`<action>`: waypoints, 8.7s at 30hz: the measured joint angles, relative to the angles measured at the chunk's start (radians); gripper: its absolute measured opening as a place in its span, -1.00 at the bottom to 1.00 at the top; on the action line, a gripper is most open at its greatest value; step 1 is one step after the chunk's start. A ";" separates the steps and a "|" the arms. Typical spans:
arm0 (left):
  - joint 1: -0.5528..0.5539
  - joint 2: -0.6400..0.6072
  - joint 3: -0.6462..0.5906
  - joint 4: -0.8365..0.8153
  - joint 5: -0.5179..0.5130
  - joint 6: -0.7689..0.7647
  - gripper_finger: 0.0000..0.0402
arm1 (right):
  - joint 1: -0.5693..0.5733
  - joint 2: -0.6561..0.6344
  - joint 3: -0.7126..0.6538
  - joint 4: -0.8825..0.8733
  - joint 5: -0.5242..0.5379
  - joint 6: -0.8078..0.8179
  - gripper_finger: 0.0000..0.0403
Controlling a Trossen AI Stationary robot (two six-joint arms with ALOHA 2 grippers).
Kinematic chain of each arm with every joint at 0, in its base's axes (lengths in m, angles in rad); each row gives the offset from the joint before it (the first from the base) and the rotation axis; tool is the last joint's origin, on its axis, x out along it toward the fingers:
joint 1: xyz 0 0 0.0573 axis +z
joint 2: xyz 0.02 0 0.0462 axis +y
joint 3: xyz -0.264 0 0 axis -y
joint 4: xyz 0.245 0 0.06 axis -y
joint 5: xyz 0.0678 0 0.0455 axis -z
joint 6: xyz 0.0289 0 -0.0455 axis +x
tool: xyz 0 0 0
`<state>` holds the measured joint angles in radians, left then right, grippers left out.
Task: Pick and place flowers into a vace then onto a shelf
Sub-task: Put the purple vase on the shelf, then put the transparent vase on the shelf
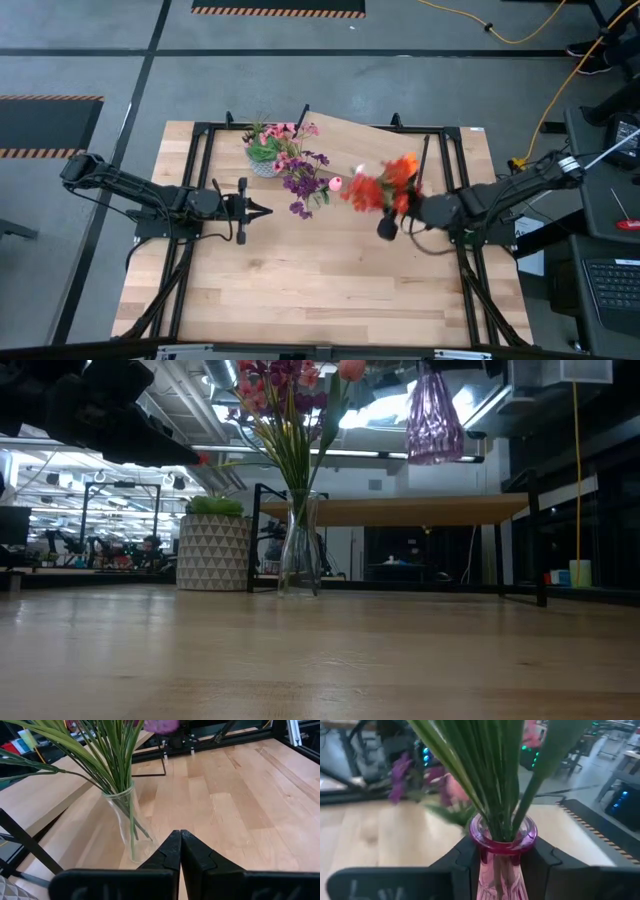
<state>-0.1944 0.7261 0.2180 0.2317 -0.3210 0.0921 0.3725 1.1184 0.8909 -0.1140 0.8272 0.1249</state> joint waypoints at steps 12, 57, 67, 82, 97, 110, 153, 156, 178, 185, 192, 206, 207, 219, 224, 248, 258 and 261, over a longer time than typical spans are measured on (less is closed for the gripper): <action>0.000 0.000 0.000 0.000 0.000 0.018 -0.98 | -0.167 -0.202 -0.118 -0.014 -0.012 -0.056 -0.51; 0.000 0.000 0.000 -0.007 0.000 0.026 -0.98 | -0.580 -0.268 -0.260 0.119 -0.205 -0.050 -0.51; 0.000 0.000 0.000 -0.007 0.001 0.026 -0.97 | -0.580 -0.269 -0.259 0.096 -0.201 0.000 -0.51; 0.000 0.000 0.000 -0.007 0.001 0.026 -0.98 | -0.580 -0.268 -0.259 0.083 -0.201 0.001 0.21; 0.000 0.000 0.000 -0.008 0.001 0.025 -0.99 | -0.566 -0.357 -0.259 -0.031 -0.226 0.077 0.23; 0.000 0.000 0.000 -0.007 0.001 0.003 -0.99 | -0.483 -0.458 -0.236 -0.149 -0.246 0.100 0.08; 0.000 0.000 0.000 0.004 -0.023 -0.089 0.31 | 0.036 0.260 -0.228 0.464 -0.330 0.110 -0.99; 0.000 0.000 0.000 0.004 -0.061 -0.089 0.36 | 0.052 0.295 -0.228 0.508 -0.321 0.111 -0.98; 0.139 0.409 0.014 0.462 -0.006 -0.148 0.38 | 0.079 0.516 -0.228 0.803 -0.269 0.051 -0.99; 0.218 0.578 0.077 0.521 0.065 -0.153 0.38 | 0.079 0.516 -0.228 0.777 -0.269 0.051 -0.98; 0.267 0.702 0.142 0.583 0.066 -0.136 0.38 | 0.079 0.516 -0.228 0.773 -0.270 0.050 -0.98; 0.309 0.839 0.193 0.695 0.134 -0.158 0.38 | 0.079 0.516 -0.228 0.747 -0.270 0.053 -0.98; 0.309 0.848 0.193 0.711 0.133 -0.158 0.38 | 0.079 0.516 -0.228 0.744 -0.270 0.053 -0.98; 0.315 0.954 0.208 0.848 0.141 -0.139 0.38 | 0.079 0.516 -0.228 0.739 -0.270 0.053 -0.98; 0.314 0.971 0.240 0.850 0.163 -0.105 0.35 | 0.078 0.516 -0.228 0.737 -0.270 0.053 -0.98; 0.313 0.855 0.243 0.633 0.251 -0.136 -0.10 | 0.079 0.516 -0.228 0.736 -0.270 0.054 -0.98; 0.294 0.522 0.241 0.360 0.276 -0.111 -0.10 | 0.078 0.516 -0.228 0.730 -0.270 0.054 -0.98; 0.294 0.439 0.241 0.325 0.273 -0.089 -0.10 | 0.078 0.516 -0.228 0.730 -0.270 0.054 -0.98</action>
<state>0.1001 1.1650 0.4595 0.5572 -0.0482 0.0033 0.4507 1.6344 0.6632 0.6159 0.5568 0.1791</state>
